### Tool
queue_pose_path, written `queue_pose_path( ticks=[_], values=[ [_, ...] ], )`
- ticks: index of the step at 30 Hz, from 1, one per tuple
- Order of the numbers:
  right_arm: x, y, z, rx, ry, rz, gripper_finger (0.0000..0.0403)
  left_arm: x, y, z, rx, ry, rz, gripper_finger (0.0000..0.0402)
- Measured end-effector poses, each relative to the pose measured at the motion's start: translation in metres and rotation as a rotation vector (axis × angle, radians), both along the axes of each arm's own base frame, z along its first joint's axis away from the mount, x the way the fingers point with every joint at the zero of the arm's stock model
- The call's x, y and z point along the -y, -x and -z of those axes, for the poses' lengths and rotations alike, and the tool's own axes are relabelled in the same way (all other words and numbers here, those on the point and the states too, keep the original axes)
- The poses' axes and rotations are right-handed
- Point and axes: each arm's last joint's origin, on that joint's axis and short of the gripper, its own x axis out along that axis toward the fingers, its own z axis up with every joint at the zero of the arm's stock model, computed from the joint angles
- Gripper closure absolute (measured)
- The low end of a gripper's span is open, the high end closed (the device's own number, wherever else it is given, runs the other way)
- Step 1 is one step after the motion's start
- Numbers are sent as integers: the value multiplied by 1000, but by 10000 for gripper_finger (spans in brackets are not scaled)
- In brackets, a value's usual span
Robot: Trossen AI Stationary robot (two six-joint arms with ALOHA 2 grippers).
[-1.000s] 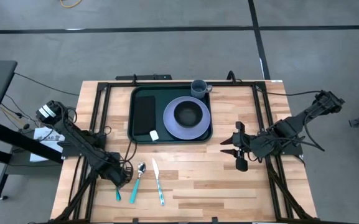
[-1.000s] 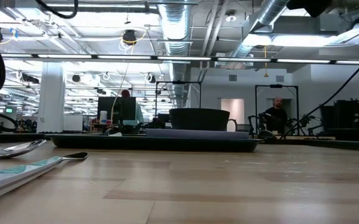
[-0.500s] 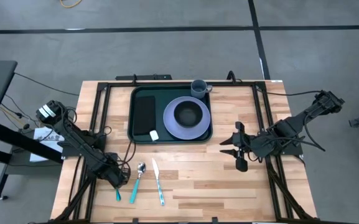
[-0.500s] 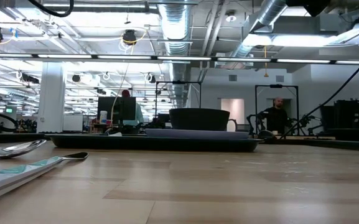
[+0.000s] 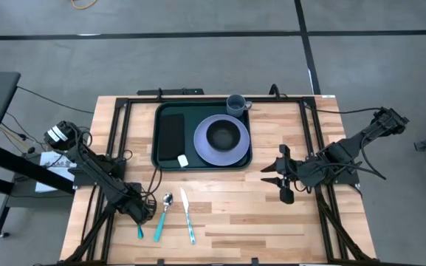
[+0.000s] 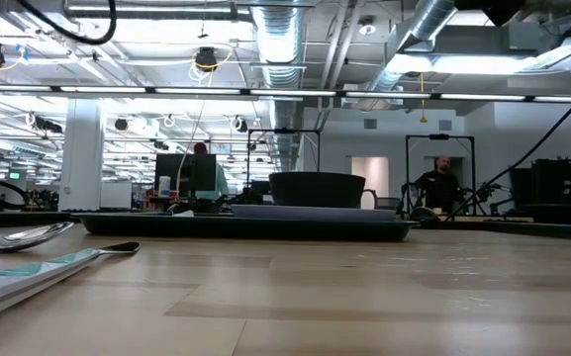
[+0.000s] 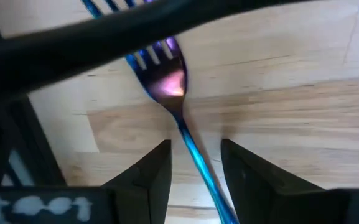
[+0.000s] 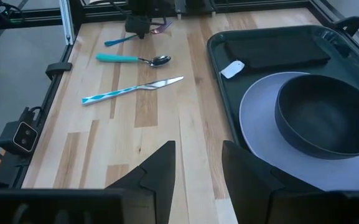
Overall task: Set up tray
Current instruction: Put the blue fork on top of the black napkin on the black tray
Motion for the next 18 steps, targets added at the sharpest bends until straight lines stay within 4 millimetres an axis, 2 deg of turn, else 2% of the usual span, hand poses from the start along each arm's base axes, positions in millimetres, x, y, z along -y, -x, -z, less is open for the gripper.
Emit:
queue_pose_path(
  ticks=[11, 14, 18],
  values=[
    [0, 0, 0, 0, 0, 0, 280, -2, 3, 9, 8, -12, 12, 278],
    [0, 0, 0, 0, 1, 0, 280, -2, 3, 9, 15, -16, 31, 298],
    [0, 0, 0, 1, 1, 1, 280, -2, 3, 9, 22, -21, 43, 347]
  ],
)
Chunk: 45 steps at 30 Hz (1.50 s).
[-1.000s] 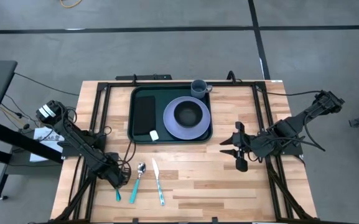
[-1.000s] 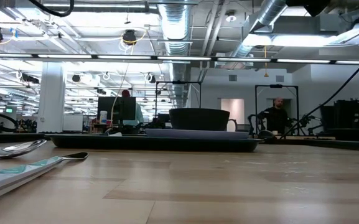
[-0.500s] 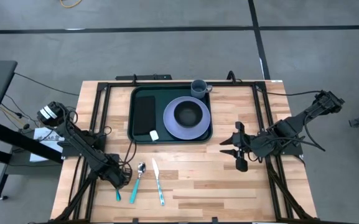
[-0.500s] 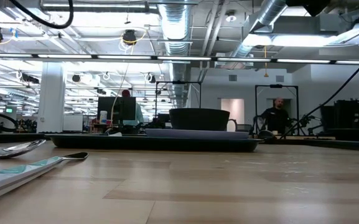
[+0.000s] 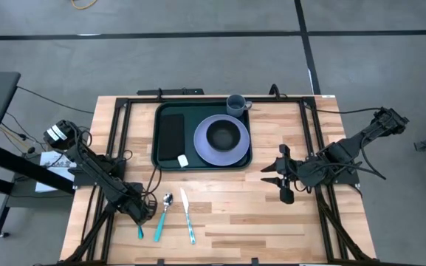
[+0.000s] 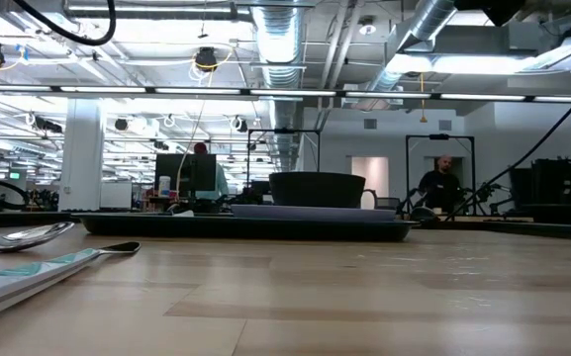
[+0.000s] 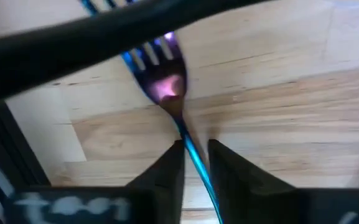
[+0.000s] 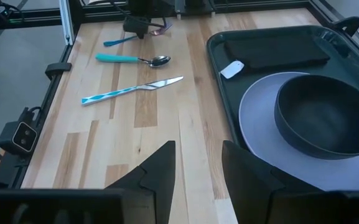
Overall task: Set up tray
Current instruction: Put the blue fork on top of the black napkin on the black tray
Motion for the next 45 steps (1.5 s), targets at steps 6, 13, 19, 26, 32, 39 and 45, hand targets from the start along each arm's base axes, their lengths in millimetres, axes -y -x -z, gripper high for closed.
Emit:
queue_pose_path(
  ticks=[6, 13, 19, 26, 32, 39, 45],
  values=[
    [0, 0, 0, 0, 1, 2, 280, 0, 0, 0, 12, -8, 13, 394],
    [2, -1, 0, 0, 2, 13, 280, 3, -5, -4, 52, -29, 16, 399],
    [8, -4, 0, -4, 4, 46, 280, 8, -16, -20, 148, -118, 23, 400],
    [14, -6, 0, -4, 10, 72, 280, 12, -24, -48, 181, -202, 31, 401],
    [14, -7, 0, -4, 9, 74, 280, 0, -33, -75, 192, -355, 21, 401],
    [14, -7, 0, 0, 0, 78, 280, -49, -39, -99, 363, -494, -84, 401],
    [14, -7, -1, 8, -20, 87, 280, -109, -33, -113, 358, -525, -112, 401]
  ],
)
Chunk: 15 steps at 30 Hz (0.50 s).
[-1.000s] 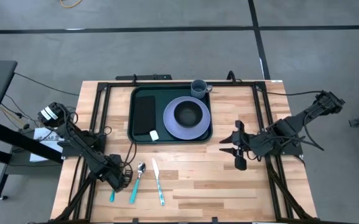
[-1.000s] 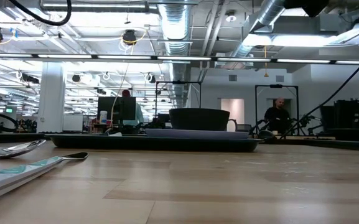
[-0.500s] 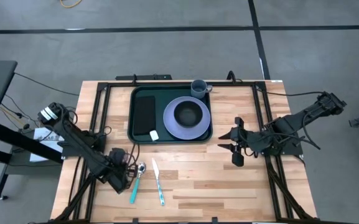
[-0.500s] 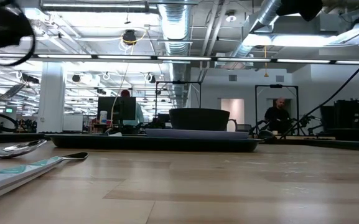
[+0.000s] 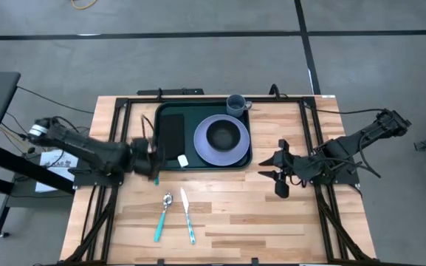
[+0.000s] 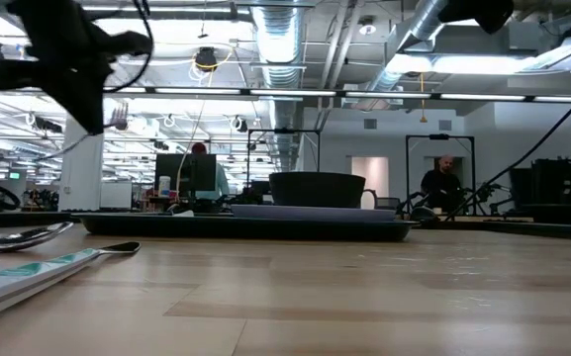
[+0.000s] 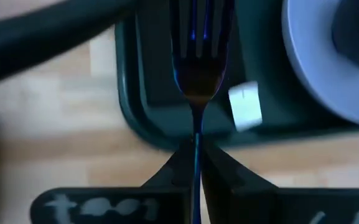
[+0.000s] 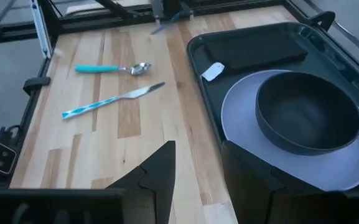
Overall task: Set up tray
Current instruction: Put the blue fork on top of the black napkin on the black tray
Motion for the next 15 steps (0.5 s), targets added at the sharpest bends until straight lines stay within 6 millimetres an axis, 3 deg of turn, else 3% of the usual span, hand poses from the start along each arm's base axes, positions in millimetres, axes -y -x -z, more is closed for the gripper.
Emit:
queue_pose_path(
  ticks=[7, 15],
  values=[
    [5, -4, 0, 16, 14, 52, 280, -65, -4, 1, -37, 23, 19, 401],
    [17, -15, 4, 22, 75, 166, 280, -114, -11, 9, -11, 48, 46, 401]
  ],
)
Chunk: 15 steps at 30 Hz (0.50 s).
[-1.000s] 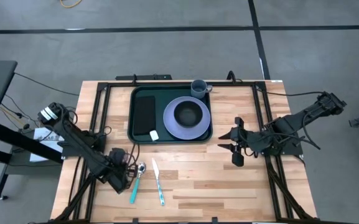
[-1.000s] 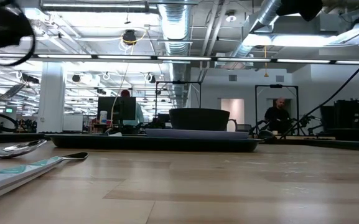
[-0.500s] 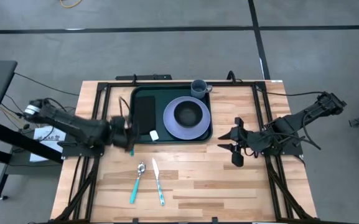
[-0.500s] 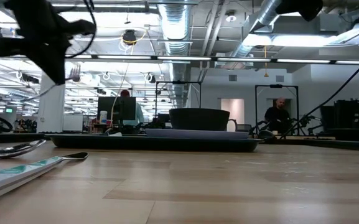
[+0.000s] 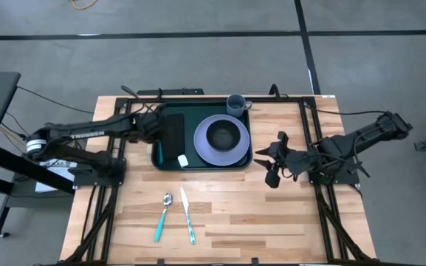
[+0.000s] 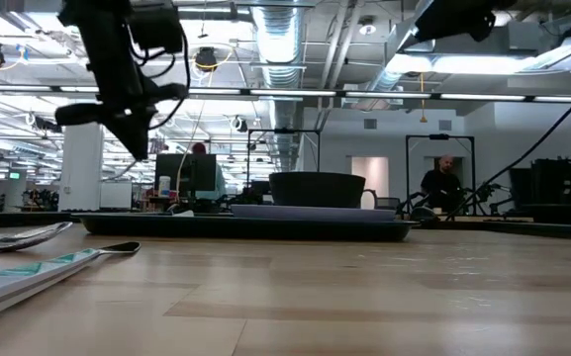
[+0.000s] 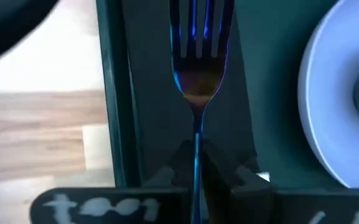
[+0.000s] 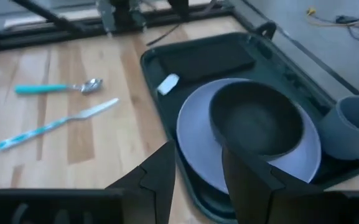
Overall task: Set up tray
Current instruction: Put the blue fork on top of the black napkin on the black tray
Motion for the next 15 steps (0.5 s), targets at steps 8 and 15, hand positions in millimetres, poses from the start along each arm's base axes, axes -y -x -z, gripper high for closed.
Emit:
queue_pose_path(
  ticks=[8, 15],
  values=[
    [10, -5, 0, 4, 4, 49, 280, -28, -13, 16, 12, 34, 40, 401],
    [16, -7, -1, 16, -1, 80, 280, -44, -19, 41, -95, 82, 35, 401]
  ],
)
